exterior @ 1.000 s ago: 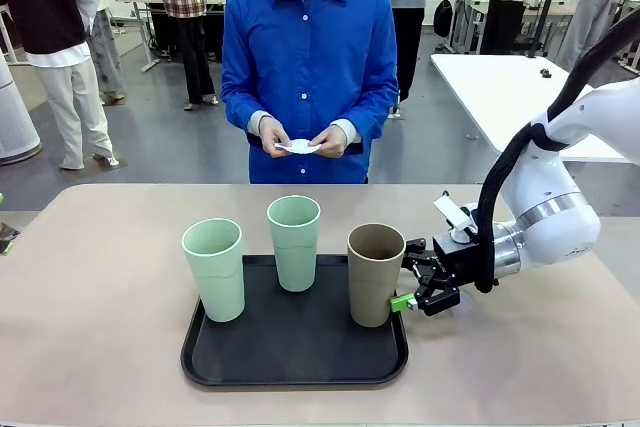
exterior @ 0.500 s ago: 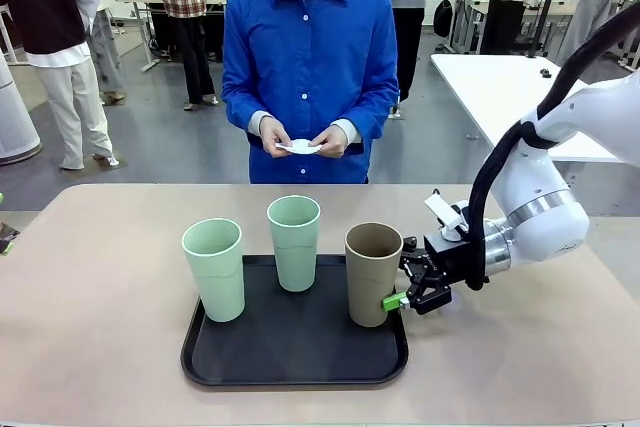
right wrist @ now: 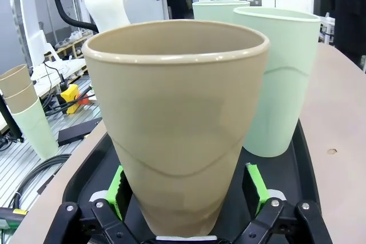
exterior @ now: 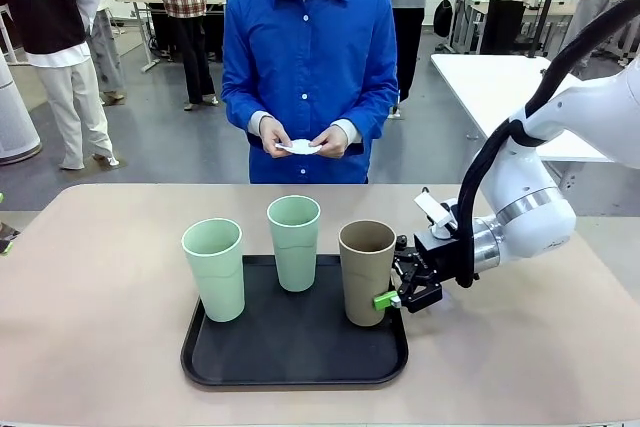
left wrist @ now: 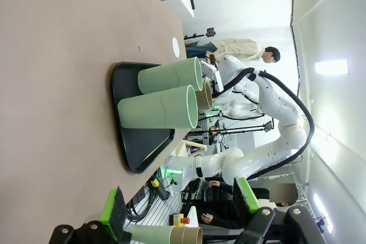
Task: Place coasters on the table and set cups on them.
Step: Pick up one Reusable plastic cup and place it on a coaster set by the human.
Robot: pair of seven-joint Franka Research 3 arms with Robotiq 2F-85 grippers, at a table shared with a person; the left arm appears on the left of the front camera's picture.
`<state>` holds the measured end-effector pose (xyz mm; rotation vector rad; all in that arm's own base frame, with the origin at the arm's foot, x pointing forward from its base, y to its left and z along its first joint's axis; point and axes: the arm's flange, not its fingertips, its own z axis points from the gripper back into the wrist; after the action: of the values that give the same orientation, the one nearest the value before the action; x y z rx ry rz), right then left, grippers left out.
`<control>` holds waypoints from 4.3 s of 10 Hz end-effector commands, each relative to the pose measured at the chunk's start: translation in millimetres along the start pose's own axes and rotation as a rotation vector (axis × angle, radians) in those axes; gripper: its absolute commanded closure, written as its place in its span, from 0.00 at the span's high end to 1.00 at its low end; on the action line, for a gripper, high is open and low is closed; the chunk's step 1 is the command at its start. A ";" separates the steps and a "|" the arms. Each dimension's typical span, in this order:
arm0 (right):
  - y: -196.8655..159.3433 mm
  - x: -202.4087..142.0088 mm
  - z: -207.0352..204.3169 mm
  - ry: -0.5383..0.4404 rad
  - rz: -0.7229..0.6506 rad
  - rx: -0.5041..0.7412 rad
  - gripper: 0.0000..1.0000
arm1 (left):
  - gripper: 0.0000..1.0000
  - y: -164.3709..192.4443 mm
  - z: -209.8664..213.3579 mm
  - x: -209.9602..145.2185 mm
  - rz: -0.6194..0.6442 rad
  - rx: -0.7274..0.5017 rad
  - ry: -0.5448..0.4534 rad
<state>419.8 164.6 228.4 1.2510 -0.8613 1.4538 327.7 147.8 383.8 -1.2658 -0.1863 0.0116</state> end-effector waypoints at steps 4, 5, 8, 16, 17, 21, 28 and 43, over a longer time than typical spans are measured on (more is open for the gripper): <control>-5.2 4.2 -14.6 -0.018 -0.032 0.011 1.00 | 1.00 -0.6 1.3 -0.5 -0.005 -0.011 -0.007; -4.4 5.6 -18.6 -0.016 -0.033 0.023 1.00 | 1.00 -0.6 1.3 -0.5 -0.005 -0.011 -0.007; -2.6 8.0 -28.7 -0.016 -0.034 0.058 1.00 | 1.00 -0.6 1.3 -0.5 -0.005 -0.011 -0.007; 6.2 28.3 -17.8 0.044 -0.094 -0.044 0.00 | 1.00 -0.6 1.3 -0.5 -0.005 -0.011 -0.007; 12.9 53.2 -7.0 0.051 -0.135 -0.081 0.00 | 1.00 -0.6 1.3 -0.5 -0.005 -0.011 -0.007; 44.0 168.8 49.6 0.017 -0.030 -0.223 0.00 | 1.00 -0.6 1.3 -0.5 -0.005 -0.011 -0.007; 55.9 235.2 74.5 0.002 0.076 -0.282 0.00 | 1.00 -0.6 1.3 -0.5 -0.005 -0.011 -0.007; -39.7 132.9 319.6 -0.140 -0.094 -0.671 0.81 | 1.00 -0.6 1.3 -0.5 -0.005 -0.011 -0.007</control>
<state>537.7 -95.5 420.1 0.8647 -1.1952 0.8967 327.7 148.0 383.6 -1.2655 -0.1857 0.0124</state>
